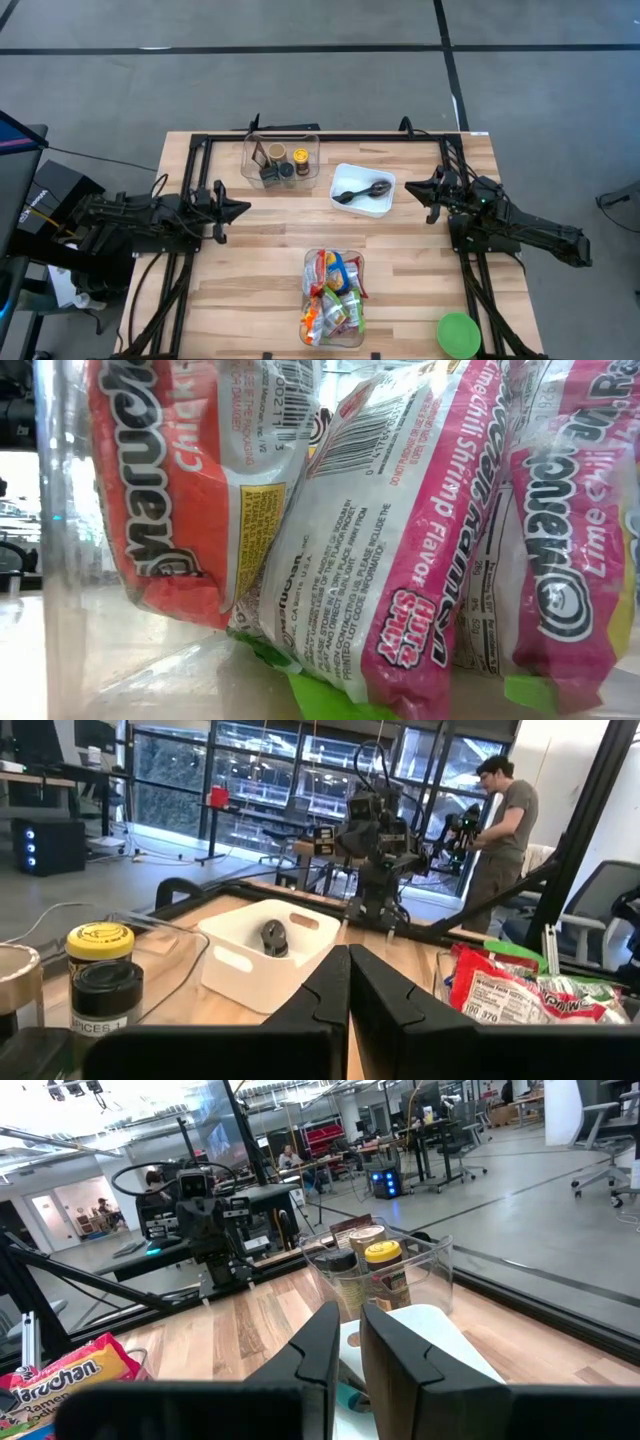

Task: Pick & Place Food Item
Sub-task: Return to Home Position

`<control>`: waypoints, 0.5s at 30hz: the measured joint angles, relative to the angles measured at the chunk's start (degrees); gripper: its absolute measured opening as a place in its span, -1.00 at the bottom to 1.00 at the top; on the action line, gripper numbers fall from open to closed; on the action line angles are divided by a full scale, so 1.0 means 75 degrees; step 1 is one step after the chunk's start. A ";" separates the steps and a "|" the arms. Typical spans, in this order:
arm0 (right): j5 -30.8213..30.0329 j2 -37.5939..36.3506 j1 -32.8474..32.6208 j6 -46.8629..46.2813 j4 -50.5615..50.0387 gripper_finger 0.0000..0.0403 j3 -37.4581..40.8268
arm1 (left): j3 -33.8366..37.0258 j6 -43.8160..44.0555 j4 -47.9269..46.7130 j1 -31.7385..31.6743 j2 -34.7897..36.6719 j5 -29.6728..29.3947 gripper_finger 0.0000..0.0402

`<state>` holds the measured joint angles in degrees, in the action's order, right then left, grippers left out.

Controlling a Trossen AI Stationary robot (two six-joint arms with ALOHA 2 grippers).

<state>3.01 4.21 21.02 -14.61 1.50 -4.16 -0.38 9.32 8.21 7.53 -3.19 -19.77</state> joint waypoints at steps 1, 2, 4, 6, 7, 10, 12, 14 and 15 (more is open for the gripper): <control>0.0000 0.0000 0.0000 0.0000 0.0000 -0.80 0.0000 | 0.0000 0.0000 0.0000 0.0000 -0.0052 -0.0003 -1.00; 0.0000 0.0000 0.0000 0.0000 0.0000 -0.80 0.0000 | 0.0000 0.0000 0.0004 0.0001 -0.0106 -0.0003 -1.00; 0.0000 0.0000 0.0000 0.0000 0.0000 -0.80 0.0000 | 0.0000 0.0000 0.0000 0.0000 -0.0211 -0.0003 -1.00; 0.0000 0.0000 0.0000 0.0000 0.0000 -0.80 0.0000 | 0.0000 0.0000 0.0000 0.0001 -0.0319 -0.0010 -1.00; 0.0000 0.0000 0.0000 0.0000 0.0000 -0.80 0.0000 | 0.0000 0.0000 -0.0001 0.0002 -0.0371 -0.0023 -1.00; 0.0000 0.0000 0.0000 0.0000 0.0000 -0.80 0.0000 | 0.0000 0.0000 -0.0006 0.0000 -0.0533 -0.0032 -1.00; 0.0000 0.0000 0.0000 0.0000 0.0000 -0.80 0.0000 | 0.0000 0.0000 -0.0009 0.0003 -0.0635 -0.0032 -1.00; 0.0000 0.0000 0.0000 0.0000 0.0000 -0.80 0.0000 | 0.0000 0.0000 -0.0009 0.0003 -0.0727 -0.0031 -1.00; 0.0000 0.0000 0.0002 0.0000 0.0000 -0.80 0.0000 | 0.0000 0.0000 -0.0009 0.0003 -0.0770 -0.0029 -1.00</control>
<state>3.01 4.21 21.03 -14.61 1.50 -4.16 -0.38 9.32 8.14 7.55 -8.97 -19.99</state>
